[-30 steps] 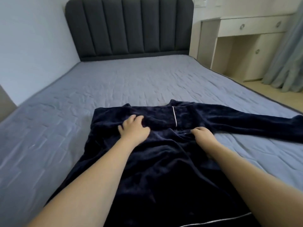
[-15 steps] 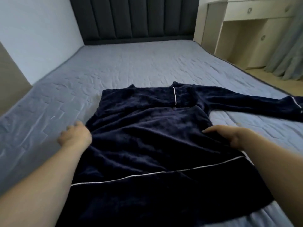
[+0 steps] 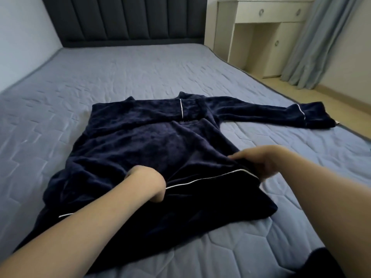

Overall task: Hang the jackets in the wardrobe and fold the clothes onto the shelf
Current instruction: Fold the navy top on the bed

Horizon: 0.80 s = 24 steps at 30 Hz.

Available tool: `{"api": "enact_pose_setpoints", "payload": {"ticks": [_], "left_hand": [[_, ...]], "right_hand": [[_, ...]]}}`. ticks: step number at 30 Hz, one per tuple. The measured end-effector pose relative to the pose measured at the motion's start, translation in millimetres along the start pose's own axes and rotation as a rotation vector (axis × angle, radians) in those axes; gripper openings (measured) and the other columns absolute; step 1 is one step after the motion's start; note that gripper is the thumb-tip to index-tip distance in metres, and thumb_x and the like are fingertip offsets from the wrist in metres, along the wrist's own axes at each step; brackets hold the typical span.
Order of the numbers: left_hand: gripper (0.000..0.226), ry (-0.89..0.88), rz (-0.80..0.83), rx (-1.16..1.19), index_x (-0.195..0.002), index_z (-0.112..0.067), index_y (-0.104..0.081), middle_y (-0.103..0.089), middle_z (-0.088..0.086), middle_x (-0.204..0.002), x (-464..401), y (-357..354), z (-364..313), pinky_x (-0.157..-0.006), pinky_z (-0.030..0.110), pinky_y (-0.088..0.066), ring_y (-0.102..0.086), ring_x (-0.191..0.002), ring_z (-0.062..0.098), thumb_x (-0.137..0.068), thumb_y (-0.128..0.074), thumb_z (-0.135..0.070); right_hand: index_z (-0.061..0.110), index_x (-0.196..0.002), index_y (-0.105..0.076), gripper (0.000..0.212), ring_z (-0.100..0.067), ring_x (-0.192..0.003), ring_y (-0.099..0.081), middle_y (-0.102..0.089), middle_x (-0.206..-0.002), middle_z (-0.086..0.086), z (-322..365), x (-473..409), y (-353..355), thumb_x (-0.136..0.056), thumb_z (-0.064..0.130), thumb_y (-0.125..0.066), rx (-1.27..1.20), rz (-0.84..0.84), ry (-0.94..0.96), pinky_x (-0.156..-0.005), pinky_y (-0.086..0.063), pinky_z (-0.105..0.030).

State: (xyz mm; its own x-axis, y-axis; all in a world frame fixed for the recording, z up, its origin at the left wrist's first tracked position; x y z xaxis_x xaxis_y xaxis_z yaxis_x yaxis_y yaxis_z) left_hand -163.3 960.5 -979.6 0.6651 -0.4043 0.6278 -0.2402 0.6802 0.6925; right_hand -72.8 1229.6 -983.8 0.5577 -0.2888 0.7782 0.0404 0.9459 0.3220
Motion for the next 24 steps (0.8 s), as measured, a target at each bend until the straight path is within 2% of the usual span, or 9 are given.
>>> {"api": "enact_pose_setpoints", "payload": {"ticks": [3,5,8,12,15,17,20,22,24], "left_hand": [[0.064,-0.075,-0.161,0.003,-0.130,-0.021,-0.042,-0.050,0.005,-0.124,15,-3,-21,-0.088,0.046,-0.048,-0.056,-0.110,0.032,-0.076,-0.053,-0.052],[0.072,-0.228,-0.298,0.081,-0.127,-0.021,-0.036,-0.046,0.007,-0.122,26,-12,-50,-0.083,0.043,-0.046,-0.053,-0.109,0.031,-0.070,-0.056,-0.061],[0.040,-0.271,-0.355,0.058,-0.122,-0.019,-0.052,-0.058,0.008,-0.118,29,-5,-61,-0.084,0.040,-0.051,-0.059,-0.105,0.030,-0.084,-0.053,-0.033],[0.037,-0.308,-0.190,0.039,-0.113,-0.023,-0.061,-0.062,0.003,-0.115,43,18,-42,-0.076,0.033,-0.043,-0.058,-0.098,0.026,-0.080,-0.044,-0.025],[0.040,-0.317,-0.042,-0.091,-0.116,-0.022,-0.064,-0.062,0.004,-0.112,60,17,-56,-0.077,0.033,-0.043,-0.058,-0.099,0.027,-0.083,-0.045,-0.029],[0.029,-0.315,0.123,-0.069,-0.110,-0.016,-0.065,-0.063,0.003,-0.095,62,14,-65,-0.064,0.027,-0.044,-0.060,-0.078,0.022,-0.089,-0.048,-0.023],[0.016,-0.274,0.222,-0.109,-0.097,-0.012,-0.065,-0.056,0.002,-0.066,68,16,-67,-0.033,0.016,-0.034,-0.049,-0.037,0.011,-0.091,-0.052,-0.018],[0.025,-0.299,0.107,-0.110,-0.103,-0.011,-0.067,-0.063,0.006,-0.075,68,17,-80,-0.038,0.014,-0.036,-0.056,-0.042,0.010,-0.090,-0.054,-0.028],[0.046,-0.310,-0.272,-0.046,-0.111,-0.015,-0.063,-0.067,0.008,-0.098,59,24,-104,-0.060,0.025,-0.042,-0.066,-0.078,0.022,-0.084,-0.056,-0.051]], "right_hand": [[0.006,-0.117,-0.064,0.039,-0.030,-0.101,-0.067,-0.071,-0.108,-0.015,-28,-8,-1,-0.089,0.033,-0.064,-0.047,0.099,-0.026,-0.095,-0.051,-0.045],[0.004,-0.109,-0.064,0.035,-0.026,-0.088,-0.072,-0.074,-0.097,-0.014,-34,-9,-2,-0.090,0.034,-0.064,-0.097,0.045,0.014,-0.086,-0.057,-0.040],[0.006,-0.099,-0.058,0.053,-0.024,-0.078,-0.073,-0.075,-0.089,-0.006,-28,-10,0,-0.082,0.055,-0.068,-0.020,-0.138,0.071,-0.061,-0.057,-0.030],[0.012,-0.118,-0.057,0.069,-0.027,-0.088,-0.064,-0.065,-0.107,-0.006,-23,-14,3,-0.076,0.066,-0.066,0.280,-0.429,0.140,-0.068,-0.052,-0.031],[0.009,-0.104,-0.057,0.055,-0.023,-0.067,-0.067,-0.067,-0.087,-0.006,-39,-17,4,-0.080,0.057,-0.068,0.241,-0.318,0.053,-0.049,-0.051,-0.026],[0.003,-0.103,-0.061,0.049,-0.022,-0.060,-0.067,-0.071,-0.082,-0.008,-45,-17,10,-0.083,0.047,-0.071,0.155,-0.236,0.017,-0.048,-0.052,-0.027],[0.003,-0.110,-0.064,0.038,-0.024,-0.076,-0.069,-0.074,-0.093,-0.010,-44,-17,15,-0.088,0.034,-0.070,0.094,-0.055,-0.045,-0.059,-0.055,-0.030],[0.002,-0.114,-0.063,0.035,-0.028,-0.092,-0.067,-0.071,-0.107,-0.014,-44,-19,19,-0.090,0.027,-0.067,0.103,0.015,-0.061,-0.077,-0.057,-0.037],[0.002,-0.114,-0.063,0.029,-0.029,-0.099,-0.063,-0.068,-0.111,-0.017,-42,-21,21,-0.093,0.021,-0.063,0.074,0.063,-0.050,-0.088,-0.051,-0.041]]}}
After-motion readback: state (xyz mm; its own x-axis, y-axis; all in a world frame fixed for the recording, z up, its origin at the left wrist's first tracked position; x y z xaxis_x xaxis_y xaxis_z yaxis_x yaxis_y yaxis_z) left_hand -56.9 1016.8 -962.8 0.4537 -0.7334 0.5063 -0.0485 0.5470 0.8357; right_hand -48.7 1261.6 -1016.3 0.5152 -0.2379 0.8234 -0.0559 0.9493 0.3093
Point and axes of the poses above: each hand's wrist, its own x-axis away from the middle knuckle, its own y-axis out of the back of the hand, z = x × y, the point moved 1 cm from there along -x, towards the middle knuckle
